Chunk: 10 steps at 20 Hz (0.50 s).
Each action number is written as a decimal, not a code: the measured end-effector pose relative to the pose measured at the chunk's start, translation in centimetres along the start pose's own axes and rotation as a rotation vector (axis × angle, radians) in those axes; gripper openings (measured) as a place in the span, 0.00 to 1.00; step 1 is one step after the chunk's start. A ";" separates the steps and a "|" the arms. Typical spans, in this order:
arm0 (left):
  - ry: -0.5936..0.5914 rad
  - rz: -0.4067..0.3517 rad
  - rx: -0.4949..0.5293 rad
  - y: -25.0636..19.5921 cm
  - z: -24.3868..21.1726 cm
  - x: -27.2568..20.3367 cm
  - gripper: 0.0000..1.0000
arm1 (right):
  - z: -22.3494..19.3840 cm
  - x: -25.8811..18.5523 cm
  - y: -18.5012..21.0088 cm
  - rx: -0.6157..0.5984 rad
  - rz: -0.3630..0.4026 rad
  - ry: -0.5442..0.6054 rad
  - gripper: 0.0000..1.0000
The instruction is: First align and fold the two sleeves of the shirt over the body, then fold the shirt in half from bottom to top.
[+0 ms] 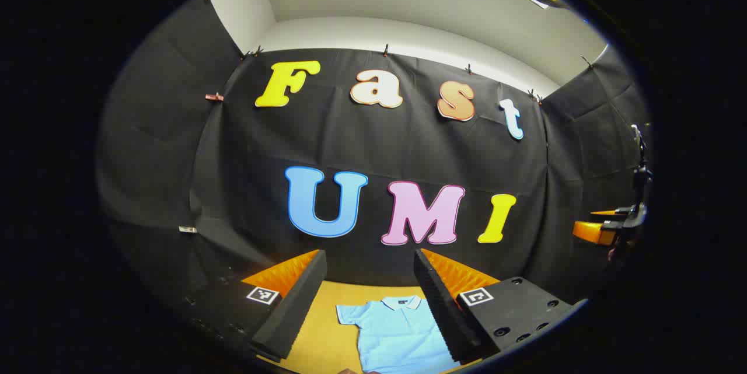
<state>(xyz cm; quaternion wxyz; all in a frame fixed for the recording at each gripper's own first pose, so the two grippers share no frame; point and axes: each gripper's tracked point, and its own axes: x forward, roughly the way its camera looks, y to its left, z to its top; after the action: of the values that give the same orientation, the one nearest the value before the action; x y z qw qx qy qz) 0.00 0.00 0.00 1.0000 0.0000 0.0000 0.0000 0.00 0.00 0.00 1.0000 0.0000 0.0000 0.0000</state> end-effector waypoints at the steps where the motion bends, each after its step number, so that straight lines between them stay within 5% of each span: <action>1: -0.012 0.010 0.011 0.7 0.6 -0.3 0.96 | 0.2 0.0 0.8 0.014 0.006 -0.007 0.99; 10: 0.012 0.003 -0.036 2.5 0.1 -0.4 0.96 | -0.4 0.1 4.0 -0.020 0.055 0.016 0.99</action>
<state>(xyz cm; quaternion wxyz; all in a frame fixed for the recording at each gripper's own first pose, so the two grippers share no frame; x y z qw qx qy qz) -0.40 2.47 0.06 0.9998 -0.0181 0.0062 0.0013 0.15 3.98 -0.41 0.9995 -0.0099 0.0082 0.0273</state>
